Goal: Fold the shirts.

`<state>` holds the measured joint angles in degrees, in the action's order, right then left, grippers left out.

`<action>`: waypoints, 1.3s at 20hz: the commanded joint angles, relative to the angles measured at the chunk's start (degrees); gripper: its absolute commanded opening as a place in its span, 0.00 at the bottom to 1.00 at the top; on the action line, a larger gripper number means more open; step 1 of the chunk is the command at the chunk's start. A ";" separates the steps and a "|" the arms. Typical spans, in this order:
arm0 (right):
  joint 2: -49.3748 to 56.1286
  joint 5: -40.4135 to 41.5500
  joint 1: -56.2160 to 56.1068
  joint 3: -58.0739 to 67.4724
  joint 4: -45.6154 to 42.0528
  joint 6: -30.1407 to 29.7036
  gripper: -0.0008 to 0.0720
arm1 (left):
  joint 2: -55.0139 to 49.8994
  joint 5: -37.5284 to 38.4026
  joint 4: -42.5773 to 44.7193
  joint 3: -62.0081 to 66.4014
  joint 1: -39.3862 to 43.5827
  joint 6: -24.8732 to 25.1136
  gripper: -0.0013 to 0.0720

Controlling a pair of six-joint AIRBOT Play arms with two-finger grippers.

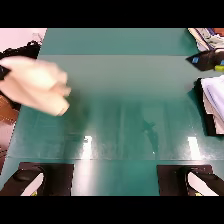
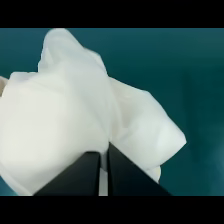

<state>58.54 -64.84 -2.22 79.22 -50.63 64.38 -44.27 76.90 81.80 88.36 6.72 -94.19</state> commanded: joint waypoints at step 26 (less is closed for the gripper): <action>0.20 -1.31 -0.04 8.61 -0.46 0.00 0.03 | -31.36 -14.86 -16.65 -29.20 0.61 10.16 0.76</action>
<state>58.72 -66.04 -2.22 87.79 -51.11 64.38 -75.24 69.65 70.37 68.79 9.89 -83.74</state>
